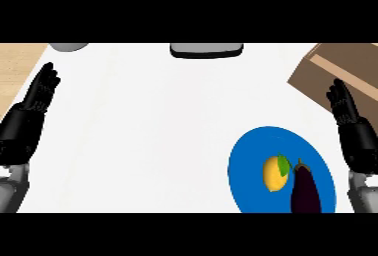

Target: Pick the lemon from the plate and place it in the cardboard box

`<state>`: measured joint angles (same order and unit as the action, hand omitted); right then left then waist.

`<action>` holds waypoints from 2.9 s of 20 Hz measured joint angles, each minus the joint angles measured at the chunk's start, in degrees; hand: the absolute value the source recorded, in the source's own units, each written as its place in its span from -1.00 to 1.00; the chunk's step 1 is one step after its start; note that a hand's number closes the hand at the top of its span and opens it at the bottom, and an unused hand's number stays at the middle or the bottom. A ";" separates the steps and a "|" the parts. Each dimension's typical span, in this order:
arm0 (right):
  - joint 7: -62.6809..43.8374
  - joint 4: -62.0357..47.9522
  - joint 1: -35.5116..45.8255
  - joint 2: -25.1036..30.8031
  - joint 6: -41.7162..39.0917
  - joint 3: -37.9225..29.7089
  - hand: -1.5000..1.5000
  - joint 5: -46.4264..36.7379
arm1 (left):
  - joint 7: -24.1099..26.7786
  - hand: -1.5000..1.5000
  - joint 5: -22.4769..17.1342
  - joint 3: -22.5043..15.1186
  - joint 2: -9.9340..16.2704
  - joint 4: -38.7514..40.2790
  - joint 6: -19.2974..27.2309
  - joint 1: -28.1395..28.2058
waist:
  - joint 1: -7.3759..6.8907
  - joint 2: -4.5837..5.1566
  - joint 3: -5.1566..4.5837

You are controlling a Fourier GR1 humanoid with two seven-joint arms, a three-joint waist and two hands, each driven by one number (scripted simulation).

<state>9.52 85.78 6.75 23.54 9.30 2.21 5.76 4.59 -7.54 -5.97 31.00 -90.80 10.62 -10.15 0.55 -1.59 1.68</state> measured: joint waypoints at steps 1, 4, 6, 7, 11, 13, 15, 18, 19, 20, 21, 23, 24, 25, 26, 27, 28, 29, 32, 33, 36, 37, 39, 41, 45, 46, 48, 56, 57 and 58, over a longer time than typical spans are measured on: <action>-0.16 1.53 -0.82 0.18 0.35 -0.37 -1.00 -0.09 | -0.68 0.00 0.83 -0.45 -0.32 -0.26 0.46 -0.67 | 0.13 0.30 -0.35; -4.67 10.50 -2.28 2.69 3.11 -3.21 -1.00 -0.26 | -1.31 0.00 1.15 -1.38 0.38 -1.24 -1.18 -0.60 | 1.29 0.47 -1.13; -7.91 16.31 -2.26 5.21 5.23 -6.43 -1.00 -0.52 | -1.31 0.00 0.99 -1.83 1.12 -1.05 -2.77 -0.33 | 2.54 0.31 -1.50; -9.66 16.93 -3.69 7.99 5.29 -6.85 -1.00 -2.95 | -1.34 0.00 0.87 -2.36 0.94 -0.95 -3.24 0.19 | 3.33 0.29 -1.81; -17.06 26.63 -12.40 12.97 7.01 -9.78 -1.00 -7.91 | -0.95 0.00 0.30 -4.16 0.24 -0.77 -5.75 1.08 | 3.91 0.54 -1.90; -18.06 32.10 -17.23 14.20 6.97 -10.74 -1.00 -10.42 | -0.74 0.00 0.49 -4.95 -0.58 0.21 -6.59 0.36 | 3.51 0.77 -1.86; -16.99 35.68 -21.90 14.99 6.39 -10.44 -1.00 -13.91 | -0.47 0.00 0.90 -5.51 -1.17 0.65 -7.04 0.11 | 2.96 0.94 -1.83; -17.41 39.90 -26.44 17.16 4.54 -10.15 -1.00 -18.92 | -0.53 0.00 1.23 -6.19 -2.06 0.80 -7.77 -0.42 | 2.00 1.17 -1.78; -18.64 42.12 -27.74 18.08 3.61 -10.41 -1.00 -20.20 | -0.54 0.00 1.31 -6.26 -2.31 0.35 -7.77 -0.17 | 1.72 1.19 -1.77; -20.16 43.55 -28.47 18.94 2.58 -10.14 -1.00 -21.69 | -0.60 0.00 1.12 -6.05 -2.05 -0.11 -8.32 -0.11 | 1.33 1.23 -1.79; -21.80 44.92 -28.99 19.73 1.36 -9.61 -1.00 -22.96 | -0.32 0.00 1.11 -5.91 -2.03 0.40 -8.87 -0.45 | 1.08 1.31 -1.79; -25.90 47.63 -30.50 21.94 -1.61 -8.53 -1.00 -25.66 | 0.04 0.00 1.49 -6.09 -2.51 0.77 -8.97 -0.66 | 0.76 1.44 -1.83; -28.22 48.81 -30.95 23.28 -3.51 -8.16 -1.00 -26.37 | -0.05 0.00 1.55 -6.11 -2.73 0.73 -9.00 -0.90 | 0.57 1.48 -1.85; -30.39 49.22 -31.10 24.60 -5.29 -7.20 -1.00 -26.66 | -0.04 0.00 1.75 -6.37 -2.74 0.35 -9.14 -0.69 | 0.19 1.52 -1.88; -32.45 49.35 -30.78 25.84 -6.92 -6.09 -1.00 -26.78 | -0.04 0.00 1.54 -6.13 -2.67 0.78 -9.62 -1.22 | -0.03 1.61 -1.89; -34.75 49.50 -30.20 27.12 -8.59 -4.86 -1.00 -26.85 | 0.26 0.00 1.69 -6.27 -2.84 1.04 -9.84 -1.34 | -0.31 1.69 -1.90; -36.95 49.62 -29.54 28.44 -10.47 -3.95 -1.00 -26.84 | 0.19 0.00 1.74 -6.35 -3.09 1.29 -9.99 -1.70 | -0.45 1.73 -1.91; -39.37 49.68 -28.51 29.47 -12.04 -2.37 -1.00 -26.87 | 0.30 0.00 1.83 -6.37 -3.08 1.50 -10.32 -2.02 | -0.77 1.81 -1.92; -47.47 49.99 -23.77 32.03 -16.75 2.37 -1.00 -26.78 | 0.69 0.00 2.75 -7.28 -4.45 2.31 -10.14 -2.49 | -1.51 1.94 -1.94; -50.24 50.03 -22.10 32.71 -18.20 4.03 -1.00 -26.78 | 0.61 0.00 2.80 -7.26 -4.63 2.80 -10.34 -2.96 | -1.65 1.98 -1.95; -59.26 50.09 -16.18 32.95 -22.05 9.94 -1.00 -26.73 | 0.92 0.00 2.77 -6.83 -4.84 4.12 -11.13 -4.08 | -2.17 2.05 -1.96; -61.99 50.07 -14.07 32.67 -23.29 11.96 -1.00 -26.70 | 0.84 0.00 2.91 -7.06 -5.17 4.21 -11.31 -4.31 | -2.25 2.03 -1.96; -66.21 49.94 -9.98 31.52 -24.91 15.99 -1.00 -26.63 | 0.60 0.00 3.45 -7.46 -5.88 4.40 -11.17 -4.67 | -2.48 2.01 -1.95; -69.03 49.20 -5.99 29.52 -25.71 19.42 -1.00 -26.46 | 1.18 0.00 3.54 -7.06 -5.83 4.47 -11.52 -4.40 | -2.66 1.97 -1.95; -73.11 48.01 -0.29 25.09 -26.25 25.38 -1.00 -27.41 | 0.52 0.00 3.96 -6.89 -6.29 4.19 -11.67 -4.61 | -2.47 1.83 -1.93; -73.80 47.51 0.63 23.90 -26.35 26.88 -1.00 -27.86 | 0.53 0.00 3.82 -6.40 -6.00 4.09 -11.90 -4.51 | -2.39 1.79 -1.93; -74.91 45.76 2.49 21.29 -26.48 29.72 -1.00 -29.19 | 0.12 0.00 3.84 -6.17 -6.07 3.62 -12.01 -4.33 | -2.28 1.73 -1.91; -75.67 37.35 6.81 14.88 -27.69 35.01 -1.00 -35.94 | -0.48 0.00 4.40 -5.02 -6.27 3.84 -12.40 -4.19 | -1.42 1.62 -1.83; -75.75 36.84 7.04 13.94 -27.77 35.45 -1.00 -37.00 | -0.64 0.00 4.28 -4.54 -6.22 4.01 -12.51 -4.38 | -1.28 1.60 -1.81; -75.90 36.05 7.56 12.72 -27.93 35.94 -1.00 -37.88 | -0.32 0.00 4.30 -4.33 -6.29 4.39 -12.71 -4.41 | -1.19 1.60 -1.81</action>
<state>-66.38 121.83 14.32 36.26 -18.63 38.15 -32.11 4.27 -3.24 -10.30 24.71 -86.41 -2.08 -14.57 -0.64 0.00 -0.13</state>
